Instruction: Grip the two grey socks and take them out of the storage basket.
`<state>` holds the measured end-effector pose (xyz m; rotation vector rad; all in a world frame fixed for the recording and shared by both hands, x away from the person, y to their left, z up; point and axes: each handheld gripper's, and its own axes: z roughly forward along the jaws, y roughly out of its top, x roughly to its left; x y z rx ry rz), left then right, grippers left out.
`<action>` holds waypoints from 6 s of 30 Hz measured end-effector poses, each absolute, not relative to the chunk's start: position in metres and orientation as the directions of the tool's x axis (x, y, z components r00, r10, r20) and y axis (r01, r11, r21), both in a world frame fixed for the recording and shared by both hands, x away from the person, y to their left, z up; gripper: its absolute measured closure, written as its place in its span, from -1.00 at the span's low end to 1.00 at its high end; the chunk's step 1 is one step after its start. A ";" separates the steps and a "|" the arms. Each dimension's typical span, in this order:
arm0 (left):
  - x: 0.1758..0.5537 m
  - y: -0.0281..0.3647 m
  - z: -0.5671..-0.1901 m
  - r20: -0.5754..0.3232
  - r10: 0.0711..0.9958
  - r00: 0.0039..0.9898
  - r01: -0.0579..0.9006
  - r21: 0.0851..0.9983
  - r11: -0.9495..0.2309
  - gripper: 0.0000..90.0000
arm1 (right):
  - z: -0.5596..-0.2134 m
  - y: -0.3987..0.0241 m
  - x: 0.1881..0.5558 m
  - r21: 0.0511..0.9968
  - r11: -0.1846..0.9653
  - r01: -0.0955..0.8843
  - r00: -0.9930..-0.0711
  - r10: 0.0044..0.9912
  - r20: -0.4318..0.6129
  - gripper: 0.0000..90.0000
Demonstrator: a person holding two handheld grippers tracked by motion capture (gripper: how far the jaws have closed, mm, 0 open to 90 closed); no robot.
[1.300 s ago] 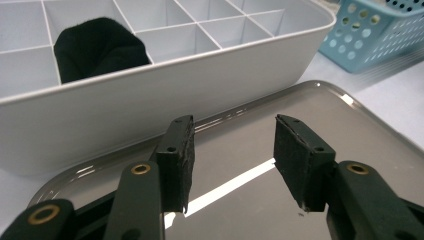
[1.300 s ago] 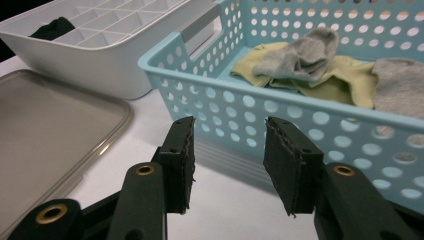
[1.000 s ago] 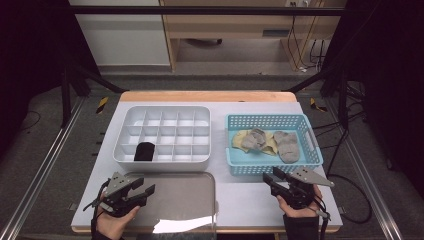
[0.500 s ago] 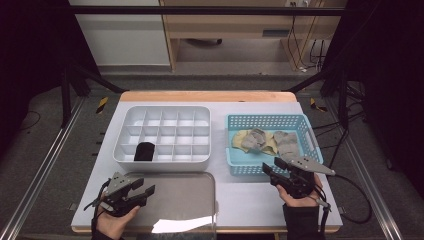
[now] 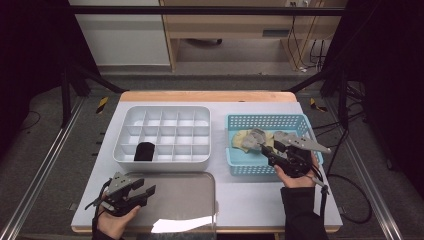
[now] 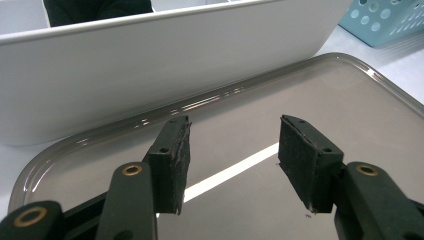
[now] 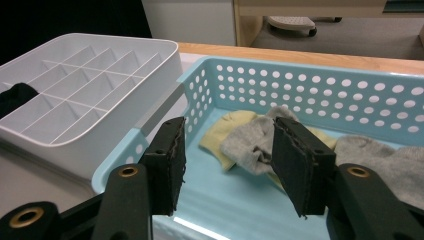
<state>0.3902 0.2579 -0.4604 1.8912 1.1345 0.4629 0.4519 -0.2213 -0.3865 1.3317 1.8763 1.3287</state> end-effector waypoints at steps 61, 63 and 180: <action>0.393 0.257 -0.467 -0.090 0.847 0.525 0.535 0.808 -0.246 0.06 | -0.429 -0.210 0.579 0.789 0.104 0.606 -0.260 0.963 0.073 0.07; 0.393 0.257 -0.467 -0.088 0.846 0.525 0.533 0.809 -0.247 0.06 | -0.431 -0.210 0.579 0.786 0.111 0.608 -0.264 0.962 0.069 0.07; 0.389 0.259 -0.461 -0.103 0.861 0.498 0.531 0.821 -0.209 0.05 | -0.446 -0.186 0.388 0.861 0.151 0.485 -0.605 0.770 0.205 0.90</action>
